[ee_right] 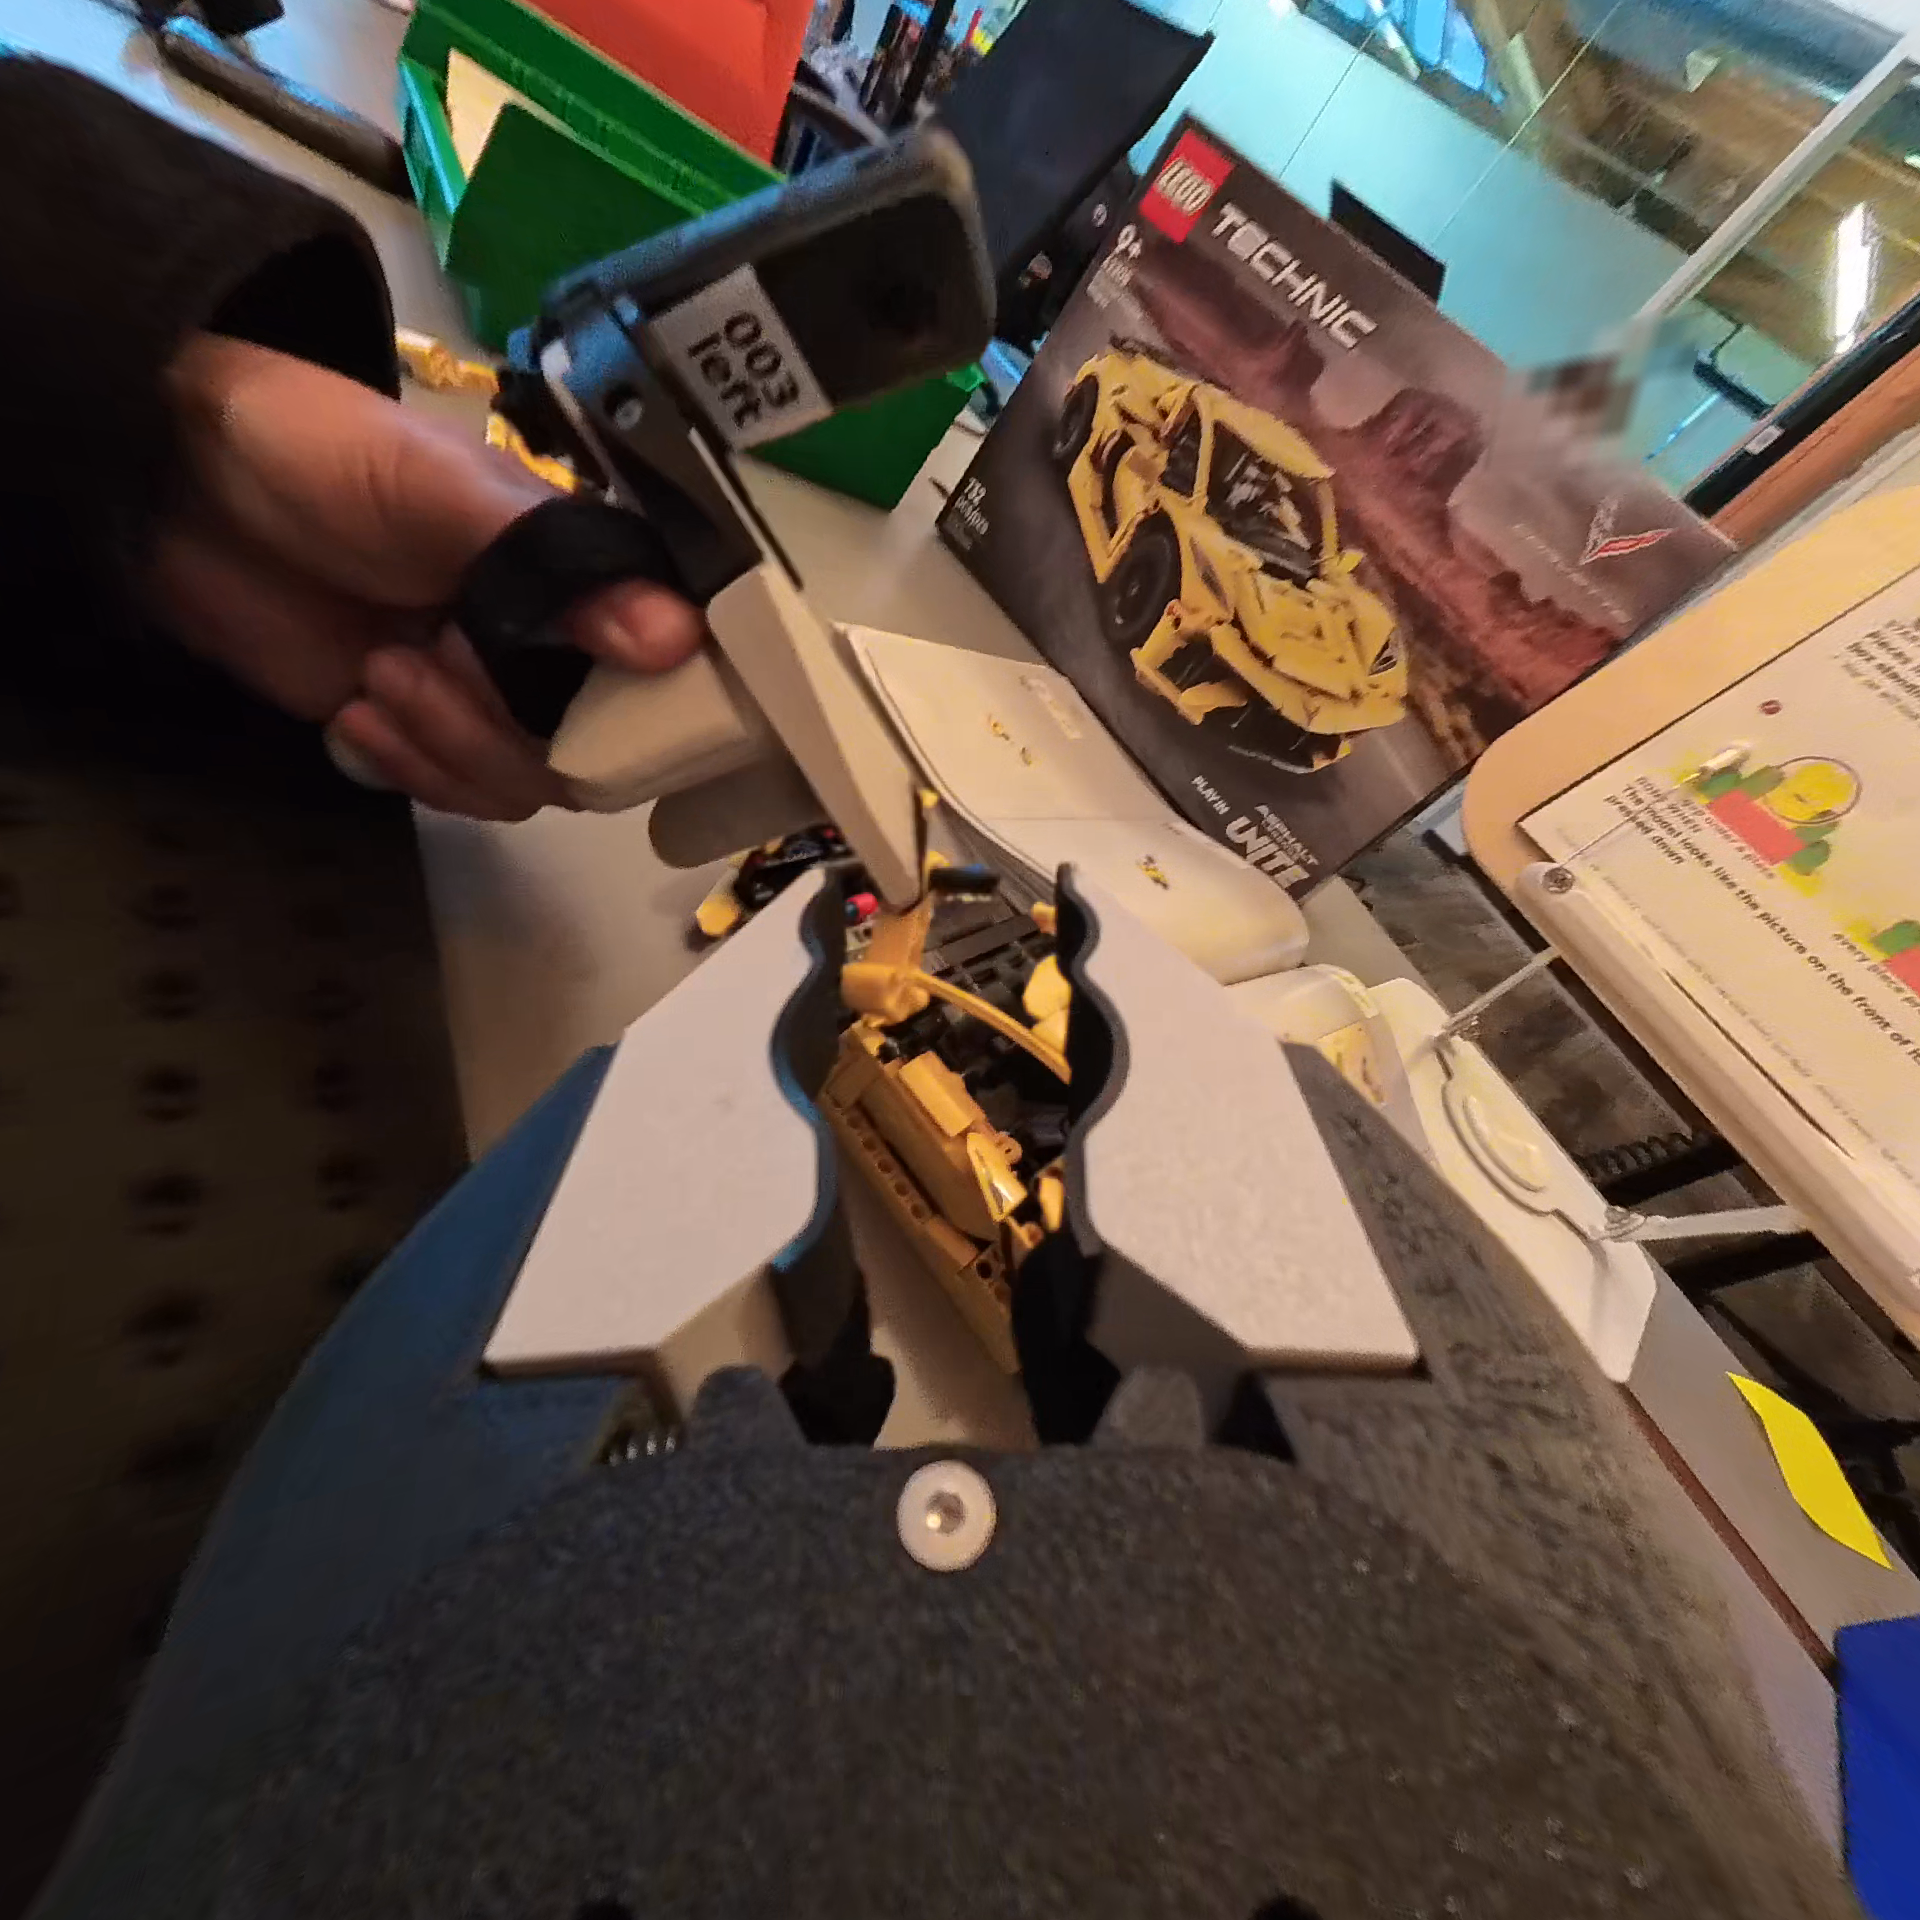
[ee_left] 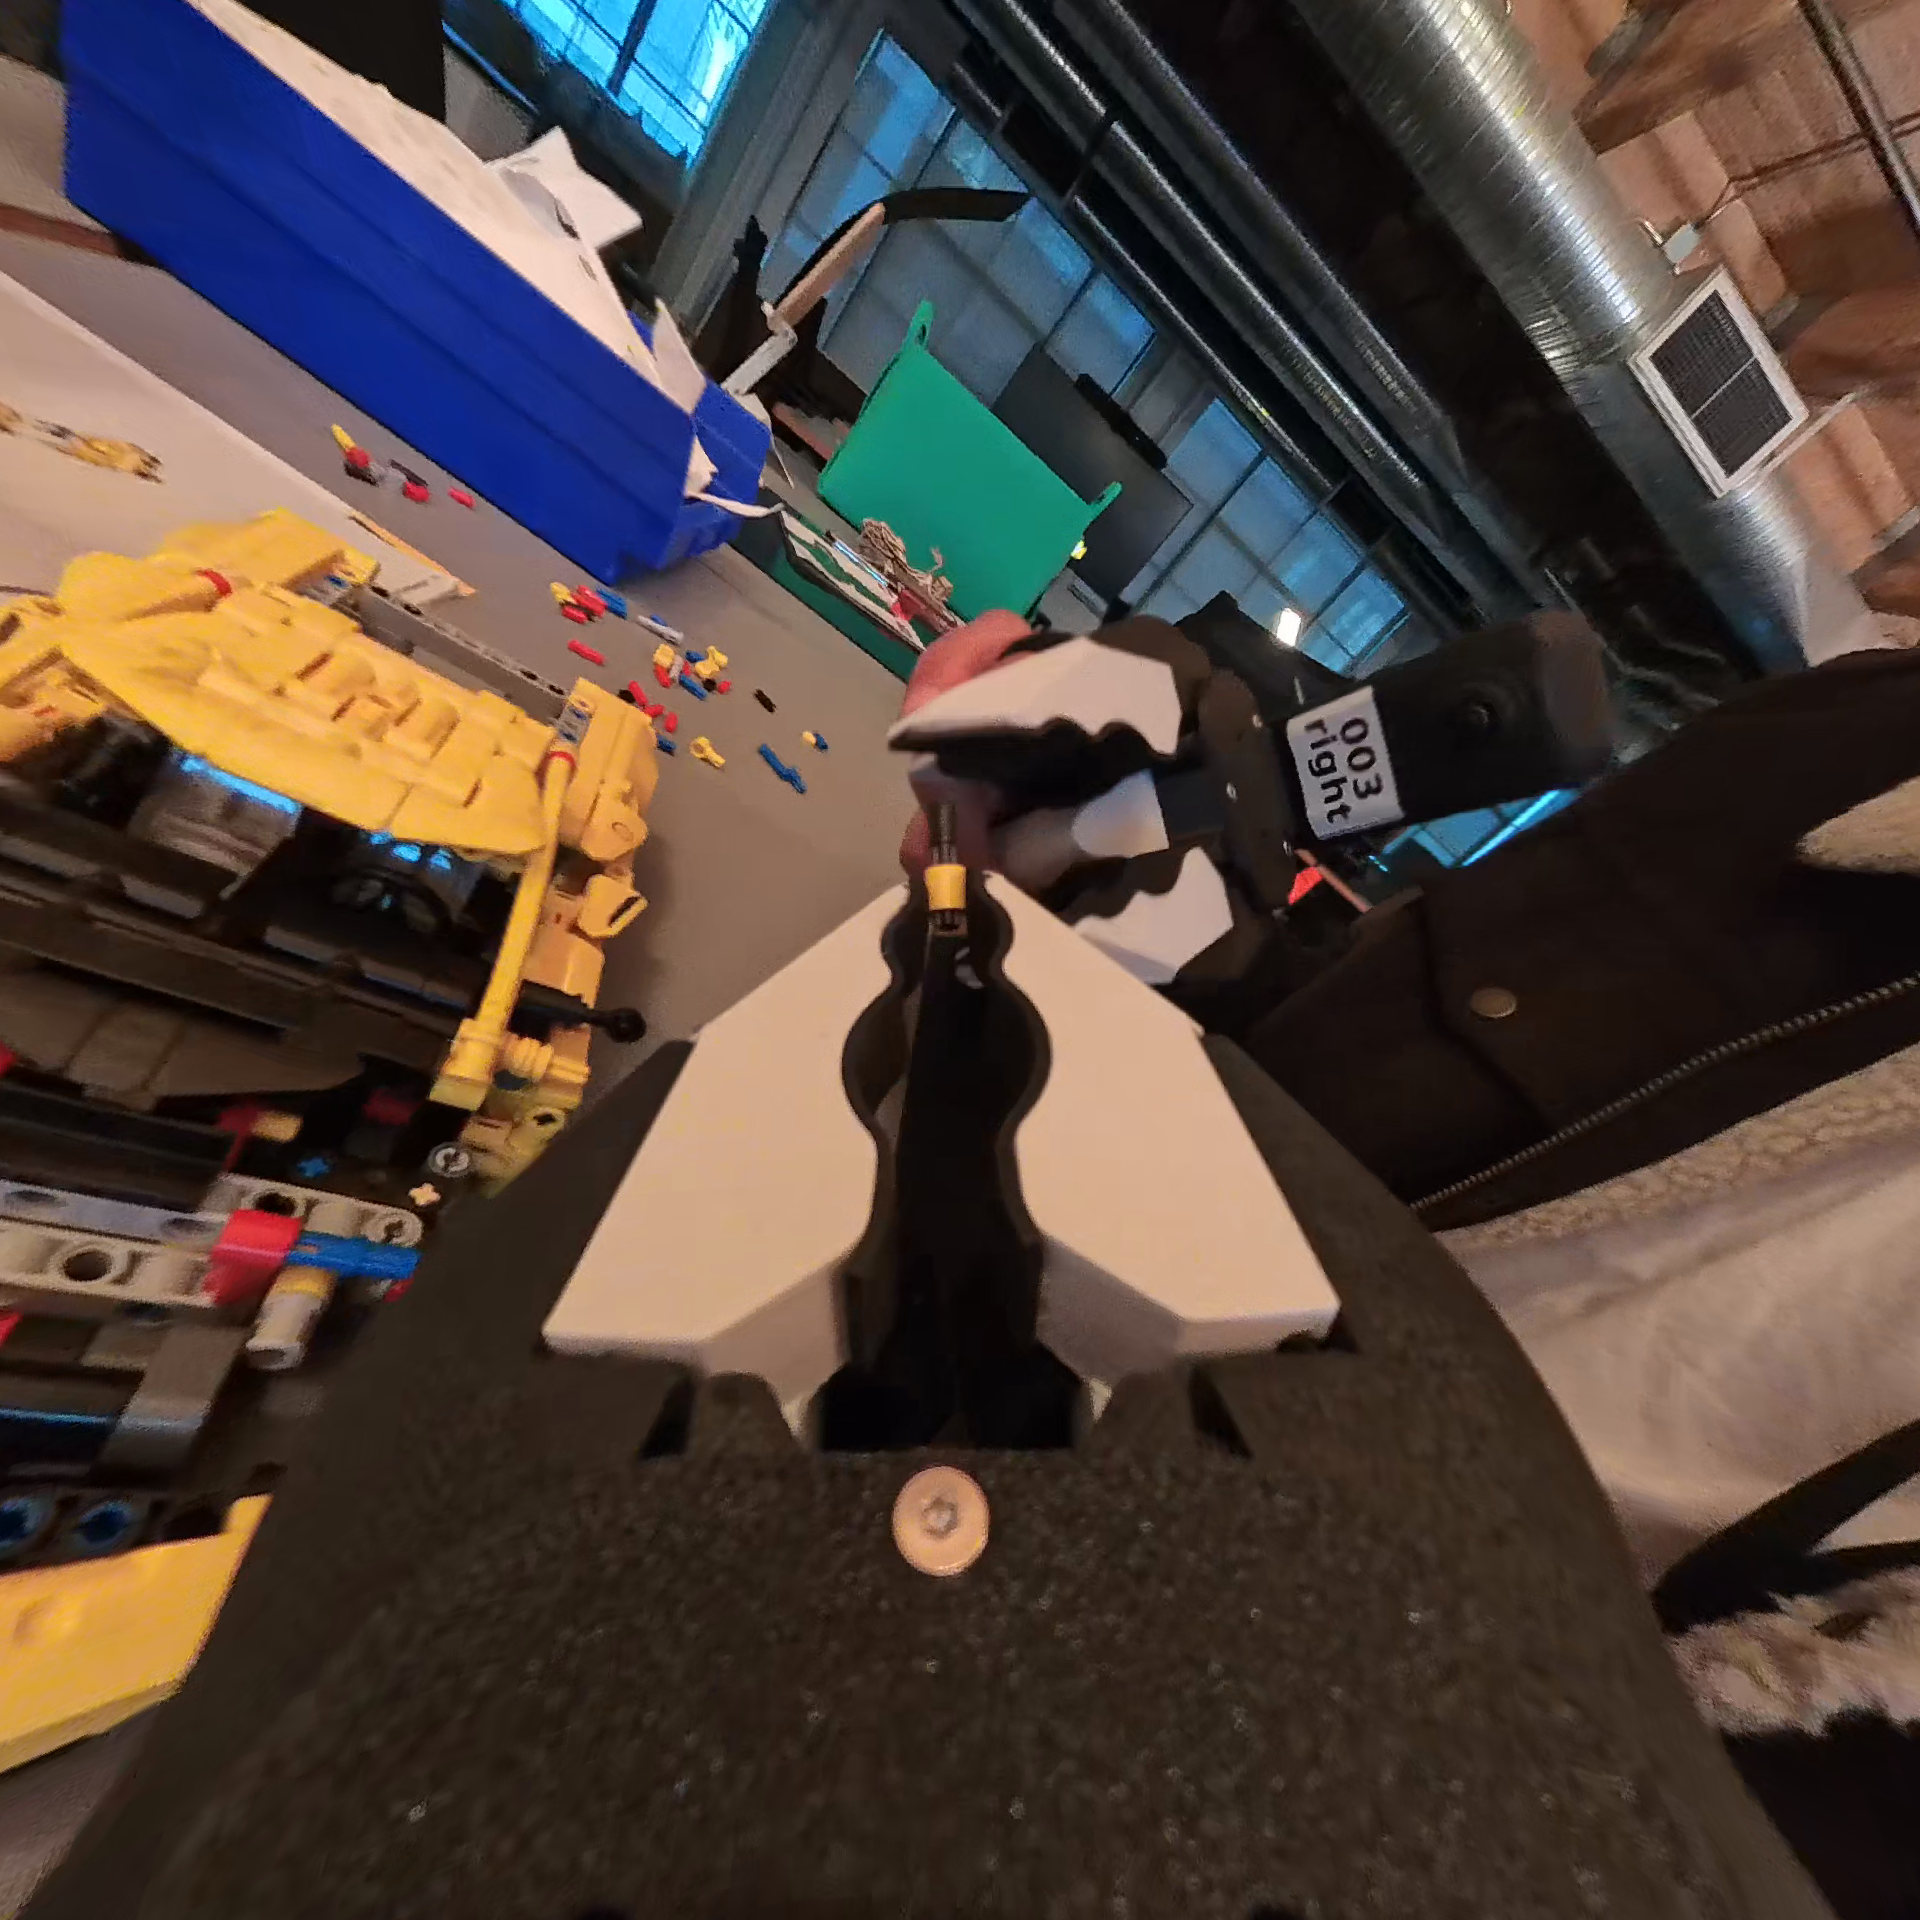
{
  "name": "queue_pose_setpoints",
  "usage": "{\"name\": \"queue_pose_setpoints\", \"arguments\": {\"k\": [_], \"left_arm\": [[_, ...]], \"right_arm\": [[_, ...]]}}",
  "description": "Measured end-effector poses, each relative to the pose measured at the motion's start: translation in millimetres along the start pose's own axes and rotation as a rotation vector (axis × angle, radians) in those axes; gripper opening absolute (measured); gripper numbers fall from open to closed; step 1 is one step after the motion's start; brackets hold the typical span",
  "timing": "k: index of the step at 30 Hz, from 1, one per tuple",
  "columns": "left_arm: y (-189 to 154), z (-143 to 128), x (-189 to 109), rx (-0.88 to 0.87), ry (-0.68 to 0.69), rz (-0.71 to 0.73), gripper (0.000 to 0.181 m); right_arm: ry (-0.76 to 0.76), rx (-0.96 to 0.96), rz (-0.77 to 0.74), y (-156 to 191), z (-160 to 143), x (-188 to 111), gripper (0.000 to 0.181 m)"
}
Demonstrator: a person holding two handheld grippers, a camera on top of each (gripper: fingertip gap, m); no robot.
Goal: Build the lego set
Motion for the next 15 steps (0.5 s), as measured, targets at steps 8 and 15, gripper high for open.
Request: {"name": "queue_pose_setpoints", "arguments": {"k": [8, 15], "left_arm": [[-1.0, -0.7, 2.1, -0.055, 0.000, -0.072, 0.007], [0.3, -2.2, 3.2, -0.037, 0.033, -0.031, 0.006]], "right_arm": [[-0.005, -0.031, 0.028, 4.3, -2.7, -0.6, 0.024], [0.029, -0.023, 0.029, 6.8, -6.2, 1.6, 0.021]]}}
Point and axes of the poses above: each gripper's, where its closed fingertips meet, x out along the fingers, z out of its top, y = z × x across the jaws, the point moved 8 cm from there along -x, back along the fingers, and after that the axes turned 2 degrees about -z, right-handed, at the moved point
